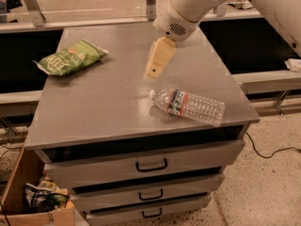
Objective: Move green jalapeno chip bag near redbull can
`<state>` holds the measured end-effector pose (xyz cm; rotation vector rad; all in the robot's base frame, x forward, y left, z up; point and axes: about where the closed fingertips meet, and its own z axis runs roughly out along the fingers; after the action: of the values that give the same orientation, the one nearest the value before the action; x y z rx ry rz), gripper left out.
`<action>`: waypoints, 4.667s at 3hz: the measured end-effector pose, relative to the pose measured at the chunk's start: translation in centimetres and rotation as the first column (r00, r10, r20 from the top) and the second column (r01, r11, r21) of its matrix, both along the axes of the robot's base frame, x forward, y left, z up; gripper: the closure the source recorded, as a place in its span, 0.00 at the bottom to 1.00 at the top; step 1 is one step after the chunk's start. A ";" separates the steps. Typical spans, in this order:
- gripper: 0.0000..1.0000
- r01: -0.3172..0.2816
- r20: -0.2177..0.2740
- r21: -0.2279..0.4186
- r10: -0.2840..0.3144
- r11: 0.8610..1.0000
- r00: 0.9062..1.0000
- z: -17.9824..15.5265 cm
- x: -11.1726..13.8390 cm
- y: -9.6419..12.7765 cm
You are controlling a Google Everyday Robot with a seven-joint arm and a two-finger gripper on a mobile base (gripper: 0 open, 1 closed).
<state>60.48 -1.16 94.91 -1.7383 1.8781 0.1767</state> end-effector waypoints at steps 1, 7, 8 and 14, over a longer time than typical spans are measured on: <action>0.00 -0.034 -0.004 0.071 0.035 0.997 0.999 -1.4 2.1 4.1; 0.39 0.042 0.010 0.439 -0.051 0.898 0.999 -9.3 16.0 22.6; 0.64 0.065 0.005 0.443 -0.076 0.894 0.997 -9.4 16.3 22.4; 1.00 0.219 0.106 0.254 -0.252 0.942 0.962 -1.8 9.2 -2.7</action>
Offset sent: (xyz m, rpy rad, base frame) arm 0.1060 0.1678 -0.0466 0.2987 -0.0131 0.1329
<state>69.73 -3.84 93.16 -1.3189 1.8610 0.1794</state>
